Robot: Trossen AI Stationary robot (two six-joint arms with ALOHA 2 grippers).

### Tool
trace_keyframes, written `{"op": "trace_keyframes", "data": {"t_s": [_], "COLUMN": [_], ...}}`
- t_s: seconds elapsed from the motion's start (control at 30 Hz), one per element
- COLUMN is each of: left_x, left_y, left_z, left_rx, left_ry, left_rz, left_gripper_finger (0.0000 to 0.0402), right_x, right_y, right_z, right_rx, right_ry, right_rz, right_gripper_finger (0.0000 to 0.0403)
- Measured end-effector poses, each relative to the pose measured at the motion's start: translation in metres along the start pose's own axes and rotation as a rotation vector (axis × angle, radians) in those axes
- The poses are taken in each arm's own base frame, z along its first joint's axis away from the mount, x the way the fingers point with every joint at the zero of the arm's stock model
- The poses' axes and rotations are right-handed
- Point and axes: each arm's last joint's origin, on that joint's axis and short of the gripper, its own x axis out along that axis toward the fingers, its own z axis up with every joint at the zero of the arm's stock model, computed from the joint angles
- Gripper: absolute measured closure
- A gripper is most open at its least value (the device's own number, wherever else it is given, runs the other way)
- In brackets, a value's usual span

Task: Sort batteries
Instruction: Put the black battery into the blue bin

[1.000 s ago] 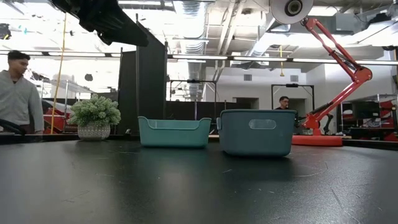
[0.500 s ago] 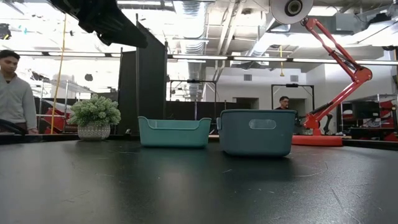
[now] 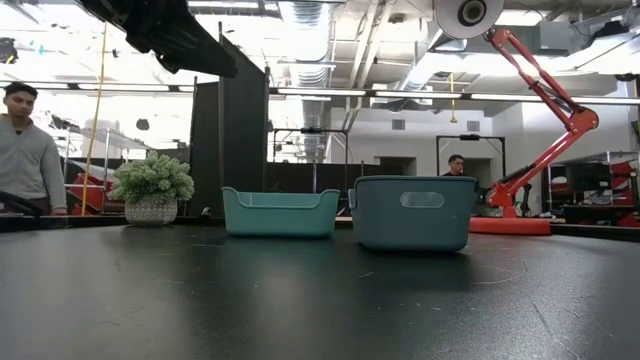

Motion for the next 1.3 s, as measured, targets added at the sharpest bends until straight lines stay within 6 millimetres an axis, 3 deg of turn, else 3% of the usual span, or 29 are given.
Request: {"op": "trace_keyframes", "data": {"t_s": [0.3,1.1,1.3], "left_x": [0.0,0.0,0.0], "left_y": [0.0,0.0,0.0], "left_z": [0.0,0.0,0.0], "left_rx": [0.0,0.0,0.0], "left_ry": [0.0,0.0,0.0], "left_rz": [0.0,0.0,0.0], "left_gripper_finger": [0.029,0.029,0.029], "right_x": [0.0,-0.009,-0.02], "right_y": [0.001,0.003,-0.001], "right_z": [0.001,0.003,0.0], "right_rx": [-0.007,-0.017,-0.014], "right_ry": [-0.013,-0.011,-0.048], "right_rz": [0.013,0.006,0.012], "right_gripper_finger": [0.0382,0.0383,0.0383]}}
